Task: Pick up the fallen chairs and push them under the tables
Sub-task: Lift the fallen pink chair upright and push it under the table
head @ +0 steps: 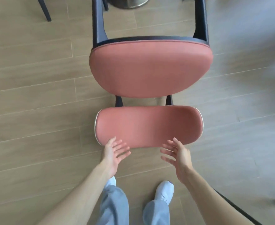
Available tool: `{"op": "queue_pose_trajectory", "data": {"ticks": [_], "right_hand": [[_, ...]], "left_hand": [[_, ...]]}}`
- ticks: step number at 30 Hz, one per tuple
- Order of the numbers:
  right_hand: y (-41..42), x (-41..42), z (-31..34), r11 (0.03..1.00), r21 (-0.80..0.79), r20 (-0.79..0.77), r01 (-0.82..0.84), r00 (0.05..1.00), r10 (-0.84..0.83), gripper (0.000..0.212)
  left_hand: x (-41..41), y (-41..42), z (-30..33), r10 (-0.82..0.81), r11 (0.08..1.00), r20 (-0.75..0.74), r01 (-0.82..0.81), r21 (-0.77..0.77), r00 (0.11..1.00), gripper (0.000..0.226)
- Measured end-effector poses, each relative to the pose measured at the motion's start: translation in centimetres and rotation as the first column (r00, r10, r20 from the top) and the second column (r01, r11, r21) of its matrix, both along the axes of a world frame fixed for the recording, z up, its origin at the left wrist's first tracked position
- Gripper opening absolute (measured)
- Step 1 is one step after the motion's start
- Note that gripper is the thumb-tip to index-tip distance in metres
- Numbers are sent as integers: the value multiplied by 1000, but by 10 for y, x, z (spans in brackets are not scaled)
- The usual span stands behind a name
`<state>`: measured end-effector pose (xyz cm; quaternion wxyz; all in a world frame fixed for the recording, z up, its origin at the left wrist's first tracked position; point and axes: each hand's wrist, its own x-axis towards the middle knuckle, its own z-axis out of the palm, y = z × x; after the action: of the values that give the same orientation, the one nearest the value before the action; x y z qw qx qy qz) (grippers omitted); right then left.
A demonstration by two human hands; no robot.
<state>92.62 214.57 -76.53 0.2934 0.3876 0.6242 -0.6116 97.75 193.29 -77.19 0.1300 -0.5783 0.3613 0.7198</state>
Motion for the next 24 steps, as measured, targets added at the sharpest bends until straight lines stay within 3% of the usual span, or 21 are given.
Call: {"op": "queue_pose_trajectory", "data": {"ticks": [2,5,12,19,22,24], "right_hand": [[-1,-1,-54,997,43,-3,-56,998,56,29],[-6,8,-127,988,61,16,-139,990,138,23],[5,52,-273,991,66,121,-113,987,104,22],[19,78,-377,997,68,190,-28,982,15,14],[24,78,-401,998,62,198,24,980,-36,26],[24,69,-410,995,32,191,98,976,-103,38]], "left_hand": [[-3,5,-55,-142,990,50,142,-5,989,41],[-3,14,-126,-223,974,95,225,-10,970,49],[34,34,-268,-195,981,151,192,30,969,47],[72,47,-363,-139,989,181,126,79,974,38],[79,48,-386,-91,994,179,78,75,980,24],[75,45,-395,-54,997,149,46,60,987,30]]}}
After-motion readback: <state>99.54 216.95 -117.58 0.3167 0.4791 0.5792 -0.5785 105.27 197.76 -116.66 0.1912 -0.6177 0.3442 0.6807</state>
